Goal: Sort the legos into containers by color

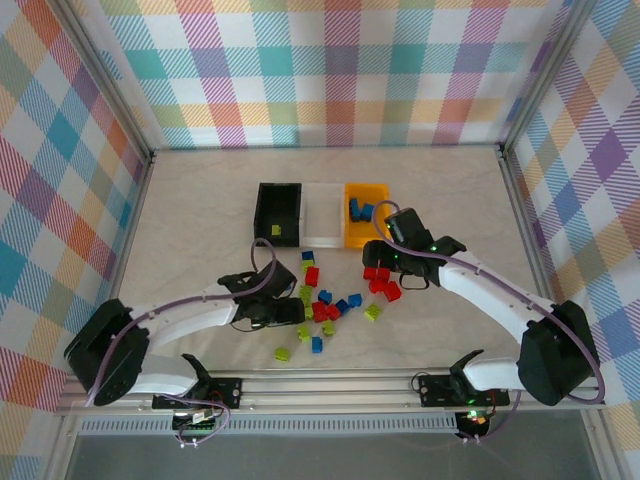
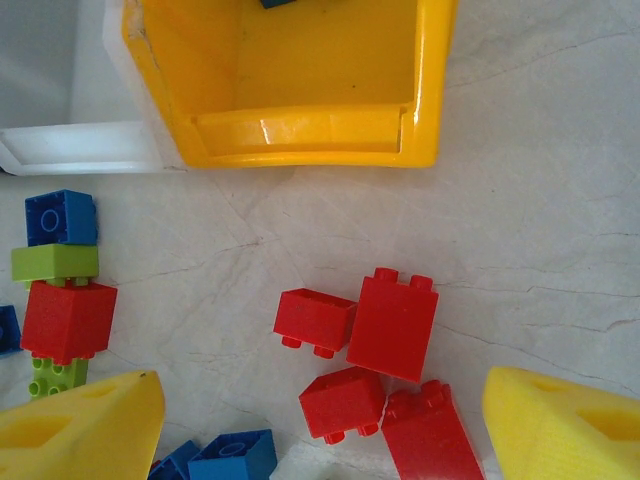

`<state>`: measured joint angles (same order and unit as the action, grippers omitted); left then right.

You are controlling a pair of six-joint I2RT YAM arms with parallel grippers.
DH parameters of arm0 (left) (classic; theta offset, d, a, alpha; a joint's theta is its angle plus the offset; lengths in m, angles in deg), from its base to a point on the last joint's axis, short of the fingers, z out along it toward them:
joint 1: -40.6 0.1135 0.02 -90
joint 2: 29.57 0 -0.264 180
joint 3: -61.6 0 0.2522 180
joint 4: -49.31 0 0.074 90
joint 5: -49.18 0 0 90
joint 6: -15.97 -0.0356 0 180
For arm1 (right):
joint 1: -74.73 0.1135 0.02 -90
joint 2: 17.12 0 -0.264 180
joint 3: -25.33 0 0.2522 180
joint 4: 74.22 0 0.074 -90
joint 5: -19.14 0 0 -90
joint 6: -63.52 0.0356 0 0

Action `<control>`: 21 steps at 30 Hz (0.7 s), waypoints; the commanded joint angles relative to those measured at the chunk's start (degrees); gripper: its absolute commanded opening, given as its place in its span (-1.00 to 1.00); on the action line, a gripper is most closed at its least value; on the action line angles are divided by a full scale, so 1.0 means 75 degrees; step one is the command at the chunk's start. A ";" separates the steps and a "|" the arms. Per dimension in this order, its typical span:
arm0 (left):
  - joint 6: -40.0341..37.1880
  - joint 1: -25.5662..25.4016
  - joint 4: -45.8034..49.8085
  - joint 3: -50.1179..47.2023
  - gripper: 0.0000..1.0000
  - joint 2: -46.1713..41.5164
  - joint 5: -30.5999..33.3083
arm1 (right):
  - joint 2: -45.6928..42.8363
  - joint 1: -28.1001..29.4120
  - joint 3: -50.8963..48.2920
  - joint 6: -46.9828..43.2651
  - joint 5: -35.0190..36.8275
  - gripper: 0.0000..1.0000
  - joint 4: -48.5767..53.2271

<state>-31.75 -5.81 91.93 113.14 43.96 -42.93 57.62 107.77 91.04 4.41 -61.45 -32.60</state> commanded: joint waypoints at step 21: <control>0.1349 -0.2810 0.1105 -0.0575 0.53 -0.0326 0.0752 | -0.0224 -0.0017 -0.0305 0.0075 0.0034 0.66 -0.0166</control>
<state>-22.18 -26.14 101.70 108.16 40.23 -39.04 57.58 107.77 89.42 4.41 -61.45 -33.43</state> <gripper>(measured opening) 0.768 0.832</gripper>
